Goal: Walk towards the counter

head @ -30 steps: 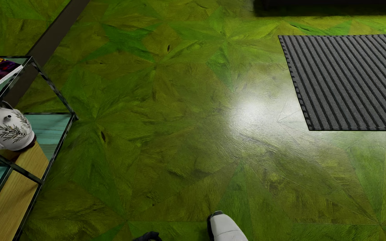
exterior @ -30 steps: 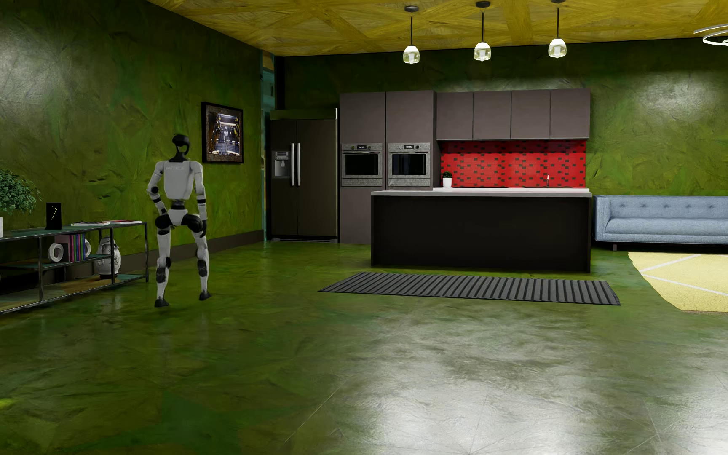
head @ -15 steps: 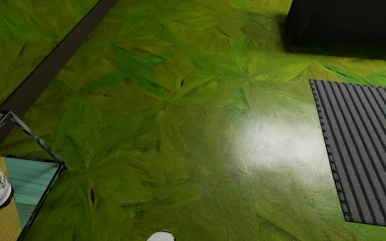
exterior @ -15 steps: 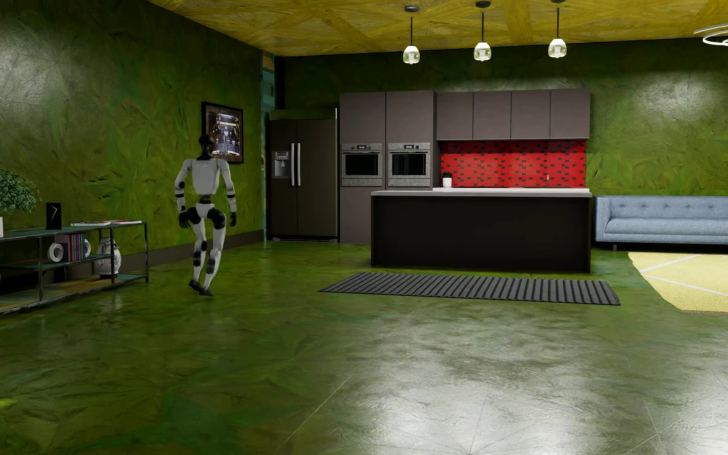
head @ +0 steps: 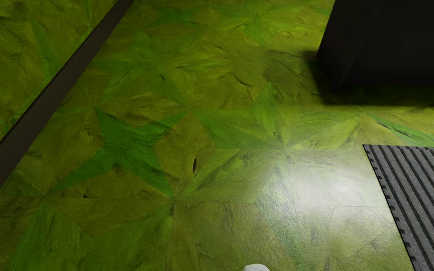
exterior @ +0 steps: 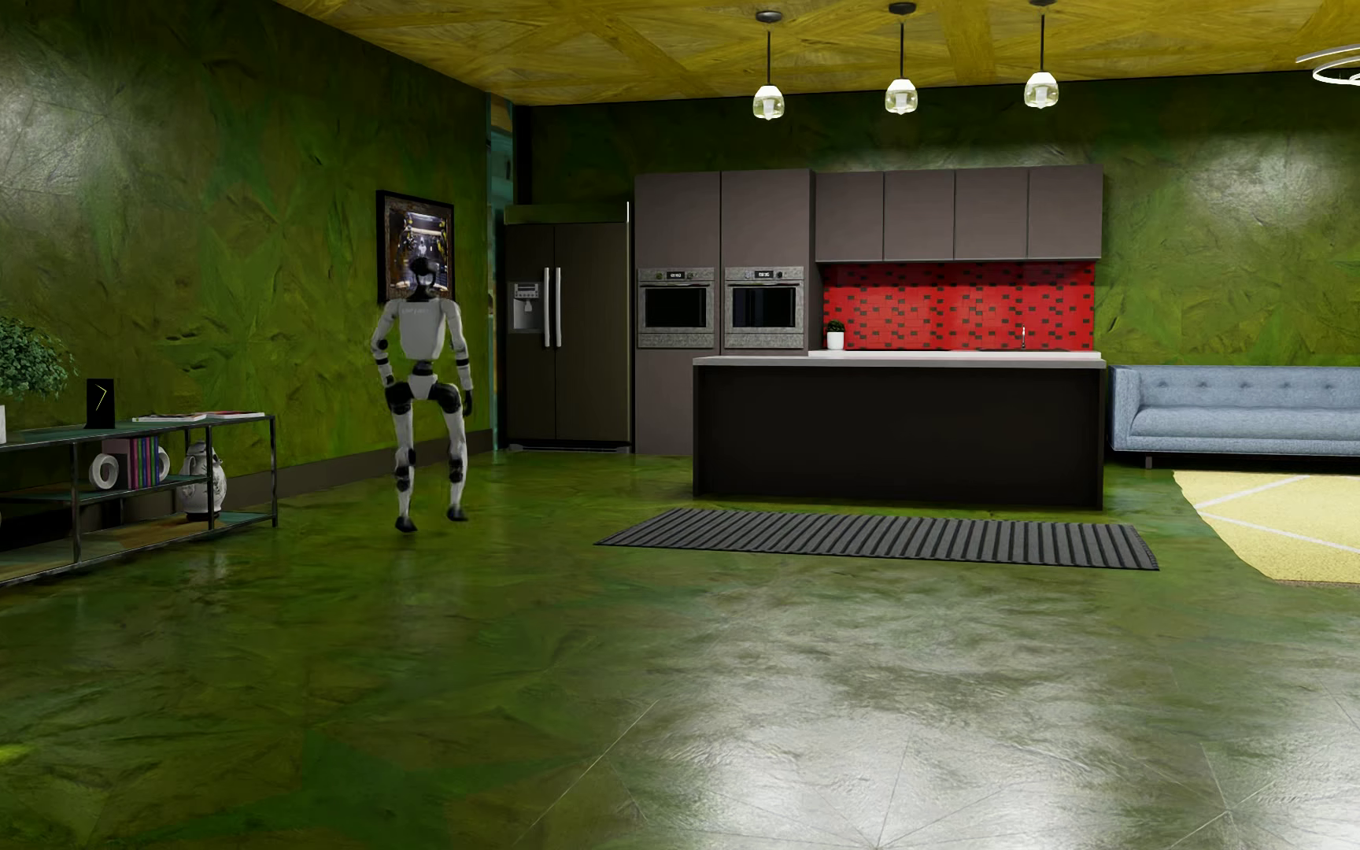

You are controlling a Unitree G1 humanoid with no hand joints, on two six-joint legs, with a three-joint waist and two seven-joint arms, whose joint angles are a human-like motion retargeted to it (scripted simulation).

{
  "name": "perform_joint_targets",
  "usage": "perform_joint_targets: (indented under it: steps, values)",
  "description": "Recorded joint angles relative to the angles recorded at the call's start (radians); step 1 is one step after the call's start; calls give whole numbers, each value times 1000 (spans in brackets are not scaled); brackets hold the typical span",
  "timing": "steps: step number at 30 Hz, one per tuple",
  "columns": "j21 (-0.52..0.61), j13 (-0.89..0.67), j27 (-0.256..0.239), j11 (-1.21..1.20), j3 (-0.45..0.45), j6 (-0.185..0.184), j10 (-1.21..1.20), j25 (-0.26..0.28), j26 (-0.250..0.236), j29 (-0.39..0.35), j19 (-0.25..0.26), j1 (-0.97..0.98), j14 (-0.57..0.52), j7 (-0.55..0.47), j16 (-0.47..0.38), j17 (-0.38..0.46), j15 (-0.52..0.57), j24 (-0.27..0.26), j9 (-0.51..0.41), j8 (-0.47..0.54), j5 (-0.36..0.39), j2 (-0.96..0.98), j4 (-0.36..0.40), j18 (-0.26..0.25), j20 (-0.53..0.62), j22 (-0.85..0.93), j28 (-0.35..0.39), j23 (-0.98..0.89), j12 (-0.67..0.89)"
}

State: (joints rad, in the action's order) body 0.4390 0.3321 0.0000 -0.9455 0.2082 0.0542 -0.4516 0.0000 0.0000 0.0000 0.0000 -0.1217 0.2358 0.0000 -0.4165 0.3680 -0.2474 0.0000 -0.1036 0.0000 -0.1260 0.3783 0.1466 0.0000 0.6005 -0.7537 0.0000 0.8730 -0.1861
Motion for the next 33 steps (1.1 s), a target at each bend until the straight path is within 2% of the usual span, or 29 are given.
perform_joint_targets:
  steps: [2,3,4,5,6,7,8,9,10,11,12,13,15,16,17,18,19,20,21,22,23,24,25,26,27,28,29,31,33]
  values:
    - [-12,16,0,338,47,2,37,0,0,0,0,-127,131,0,-20,-4,72,0,20,0,-23,72,-16,0,-46,55,0,7,48]
    - [-5,21,0,553,62,3,38,0,0,0,0,-171,156,0,-26,-5,198,0,35,0,-36,100,-25,0,-56,74,0,18,69]
    - [-3,26,0,620,84,1,29,0,0,0,0,-216,146,0,-25,-5,254,0,40,0,-52,121,-45,0,-68,77,0,31,85]
    - [-3,31,0,391,109,-6,1,0,0,0,0,-258,99,0,-19,-8,95,0,38,0,-54,144,-82,0,-98,84,0,45,82]
    - [5,36,0,281,122,-15,-59,0,0,0,0,-277,4,0,-8,-14,61,0,47,0,-44,170,-118,0,-118,82,0,70,63]
    - [13,40,0,174,121,-33,-172,0,0,0,0,-259,-158,0,14,-18,98,0,64,0,-16,186,-151,0,-118,42,0,106,38]
    - [15,36,0,93,105,-50,-344,0,0,0,0,-209,-344,0,39,-21,83,0,62,0,28,164,-173,0,-122,-15,0,139,19]
    - [-1,30,0,67,84,-57,-570,0,0,0,0,-115,-454,0,46,-26,32,0,47,0,79,102,-184,0,-120,-51,0,139,-2]
    - [-17,29,0,93,52,-62,-782,0,0,0,0,-3,-441,0,50,-30,-10,0,29,0,133,14,-185,0,-86,-79,0,113,-10]
    - [-17,21,0,138,-3,-46,-903,0,0,0,0,100,-359,0,63,-30,-28,0,16,0,147,-87,-154,0,-61,-116,0,87,-13]
    - [-17,9,0,194,-64,-22,-930,0,0,0,0,209,-318,0,70,-28,-33,0,11,0,145,-183,-115,0,-61,-115,0,46,-37]
    - [-23,3,0,263,-127,-4,-850,0,0,0,0,301,-342,0,74,-20,-35,0,8,0,147,-286,-89,0,-52,-119,0,-4,-64]
    - [-48,-18,0,369,-217,25,-502,0,0,0,0,454,-451,0,73,-9,-52,0,10,0,128,-458,-58,0,-7,-153,0,-98,-106]
    - [-59,-34,0,408,-265,36,-299,0,0,0,0,491,-444,0,70,-4,-76,0,8,0,112,-546,-59,0,-3,-157,0,-135,-128]
    - [-73,-61,0,427,-293,29,-131,0,0,0,0,540,-320,0,70,7,-107,0,18,0,115,-599,-77,0,2,-157,0,-163,-139]
    - [-91,-86,0,426,-321,23,-32,0,0,0,0,577,-102,0,68,15,-134,0,26,0,111,-640,-98,0,10,-158,0,-181,-147]
    - [-107,-106,0,406,-347,24,-14,0,0,0,0,608,57,0,63,18,-139,0,30,0,96,-676,-121,0,23,-154,0,-186,-158]
    - [-125,-116,0,382,-374,33,-22,0,0,0,0,631,26,0,57,15,-107,0,27,0,72,-716,-131,0,32,-152,0,-177,-169]
    - [-143,-112,0,336,-389,48,-61,0,0,0,0,658,-156,0,54,8,-22,0,28,0,40,-746,-119,0,35,-159,0,-158,-177]
    - [-153,-95,0,236,-383,75,-140,0,0,0,0,684,-355,0,55,-1,119,0,42,0,-1,-730,-81,0,37,-171,0,-135,-182]
    - [-133,-78,0,74,-362,106,-216,0,0,0,0,683,-463,0,54,-8,277,0,51,0,-32,-668,-35,0,31,-192,0,-91,-178]
    - [-98,-61,0,-129,-332,127,-266,0,0,0,0,650,-467,0,49,-8,353,0,54,0,-45,-564,6,0,10,-212,0,-51,-163]
    - [-80,-39,0,-323,-294,143,-268,0,0,0,0,584,-428,0,48,-7,290,0,46,0,-52,-442,48,0,-24,-217,0,-46,-141]
    - [-51,-25,0,-444,-240,143,-229,0,0,0,0,476,-367,0,49,-4,151,0,29,0,-36,-339,65,0,-55,-218,0,-38,-115]
    - [-30,-3,0,-486,-176,132,-168,0,0,0,0,362,-292,0,39,1,50,0,24,0,-7,-233,68,0,-51,-193,0,-32,-88]
    - [-18,22,0,-446,-110,117,-107,0,0,0,0,244,-218,0,22,7,8,0,17,0,19,-146,61,0,-54,-138,0,-14,-72]
    - [-16,48,0,-333,-45,100,-43,0,0,0,0,126,-137,0,7,14,2,0,10,0,39,-79,41,0,-78,-73,0,11,-64]
    - [-15,97,0,-10,51,83,36,0,0,0,0,-66,67,0,-11,31,35,0,20,0,36,35,3,0,-129,29,0,48,-29]
    - [-11,127,0,359,108,88,24,0,0,0,0,-173,185,0,-24,40,111,0,53,0,8,89,-10,0,-172,105,0,101,30]
